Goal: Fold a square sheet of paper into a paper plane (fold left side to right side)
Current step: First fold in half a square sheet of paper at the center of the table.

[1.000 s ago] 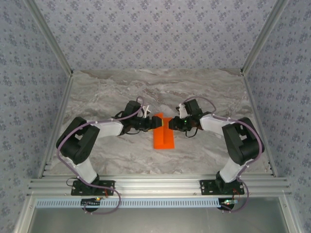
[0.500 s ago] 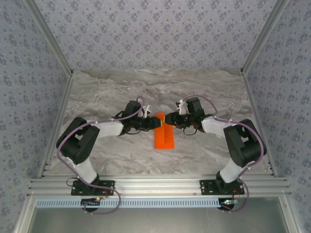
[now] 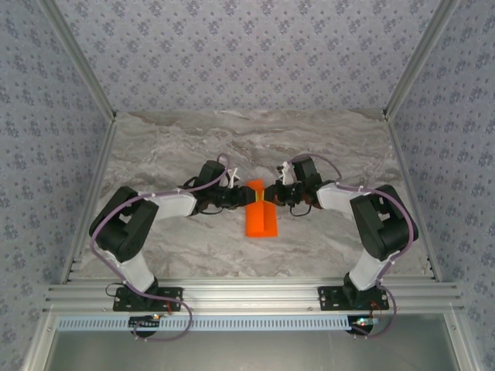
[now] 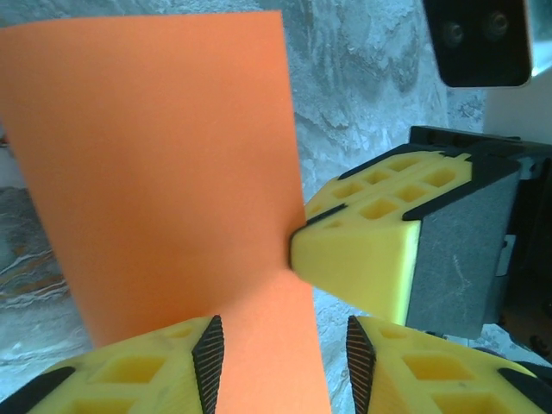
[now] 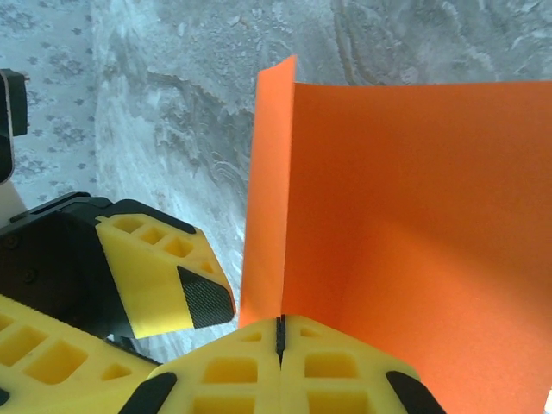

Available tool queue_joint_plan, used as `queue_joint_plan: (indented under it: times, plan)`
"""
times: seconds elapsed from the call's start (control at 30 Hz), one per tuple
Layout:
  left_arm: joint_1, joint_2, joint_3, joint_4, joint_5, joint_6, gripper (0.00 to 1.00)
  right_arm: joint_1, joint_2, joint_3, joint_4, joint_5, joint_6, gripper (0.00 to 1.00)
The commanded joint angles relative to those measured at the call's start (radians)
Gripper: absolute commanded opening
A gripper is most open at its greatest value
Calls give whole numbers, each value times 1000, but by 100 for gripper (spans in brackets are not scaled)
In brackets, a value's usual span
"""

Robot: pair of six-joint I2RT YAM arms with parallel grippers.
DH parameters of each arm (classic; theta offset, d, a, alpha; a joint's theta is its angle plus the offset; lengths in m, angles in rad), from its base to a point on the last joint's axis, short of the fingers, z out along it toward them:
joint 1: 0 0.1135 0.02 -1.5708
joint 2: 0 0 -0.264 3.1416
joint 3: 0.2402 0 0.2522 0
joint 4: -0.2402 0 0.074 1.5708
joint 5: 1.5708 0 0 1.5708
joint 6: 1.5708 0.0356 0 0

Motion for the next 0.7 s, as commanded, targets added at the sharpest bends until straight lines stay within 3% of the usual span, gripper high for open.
queue_joint_plan:
  times: [0.0,0.27,0.67]
  plan:
    - [-5,-58,27,-102,-62,60,52,-2,-2,45,-132,88,-95,0]
    - [-20,-43,45,-228,-161,87,64,-6,16,62,-241,195,-170,0]
    - [-71,89,165,-348,-248,72,60,-18,46,66,-239,219,-194,1]
